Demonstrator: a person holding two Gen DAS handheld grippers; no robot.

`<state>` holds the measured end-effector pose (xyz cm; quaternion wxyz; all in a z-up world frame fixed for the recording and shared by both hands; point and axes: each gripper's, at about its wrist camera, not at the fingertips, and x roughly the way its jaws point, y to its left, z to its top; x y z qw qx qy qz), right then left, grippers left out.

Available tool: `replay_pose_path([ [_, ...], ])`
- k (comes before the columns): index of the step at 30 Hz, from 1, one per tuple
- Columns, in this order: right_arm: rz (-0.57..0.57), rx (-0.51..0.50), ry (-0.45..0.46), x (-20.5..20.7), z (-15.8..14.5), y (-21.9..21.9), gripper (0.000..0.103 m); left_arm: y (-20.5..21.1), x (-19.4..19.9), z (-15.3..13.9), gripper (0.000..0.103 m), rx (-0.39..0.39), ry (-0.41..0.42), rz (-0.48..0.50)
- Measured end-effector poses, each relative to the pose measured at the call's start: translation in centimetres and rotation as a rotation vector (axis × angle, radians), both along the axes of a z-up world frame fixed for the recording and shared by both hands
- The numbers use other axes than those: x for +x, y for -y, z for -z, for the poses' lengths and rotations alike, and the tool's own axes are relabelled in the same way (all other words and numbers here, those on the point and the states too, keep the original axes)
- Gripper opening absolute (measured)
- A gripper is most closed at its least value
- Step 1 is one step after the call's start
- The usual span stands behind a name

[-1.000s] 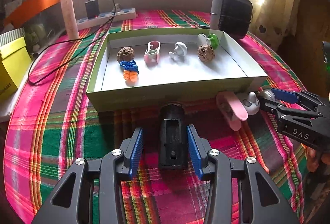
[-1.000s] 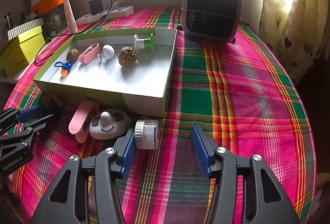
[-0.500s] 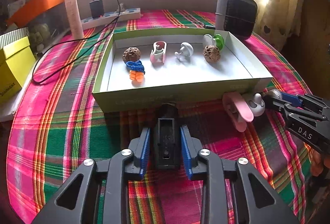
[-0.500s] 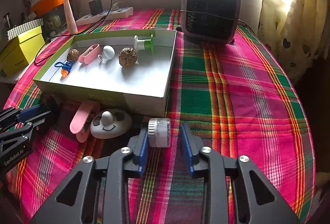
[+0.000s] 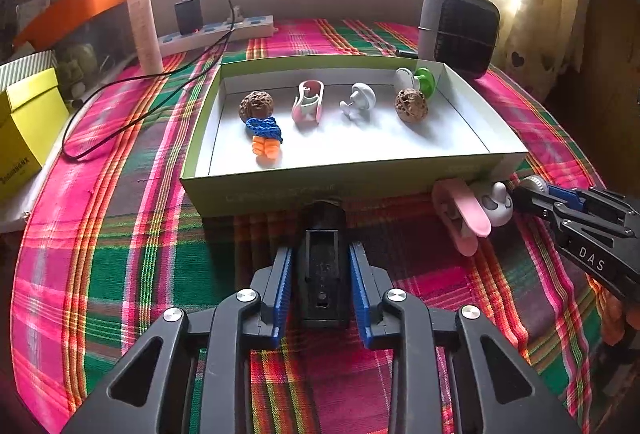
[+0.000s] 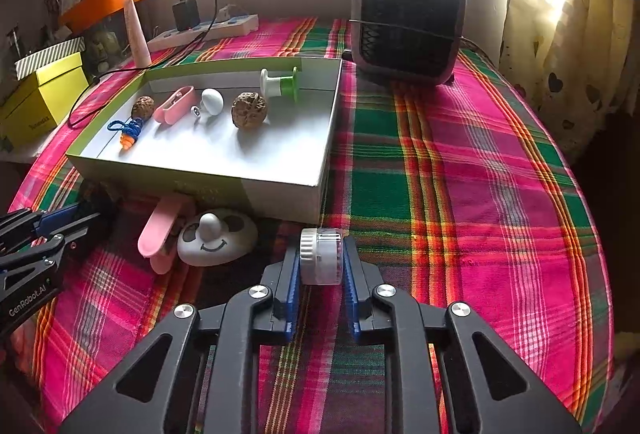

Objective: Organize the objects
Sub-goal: 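Close the left gripper on the black device while the right grasps the white cap, then place the black device in the tray with the left gripper while the right places the cap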

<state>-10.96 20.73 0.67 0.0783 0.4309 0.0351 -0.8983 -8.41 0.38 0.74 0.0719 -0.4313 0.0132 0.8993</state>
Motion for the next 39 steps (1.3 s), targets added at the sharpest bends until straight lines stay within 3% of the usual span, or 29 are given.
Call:
replay_pose_path([
  [14,-0.003,-0.027,-0.014,1.1,-0.6,0.0,0.019,0.0,0.5,-0.6,0.025,0.021,-0.01,0.009],
  [39,-0.077,-0.081,-0.073,1.5,-4.8,2.7,0.019,1.2,0.4,-4.1,0.025,0.106,-0.031,0.029],
])
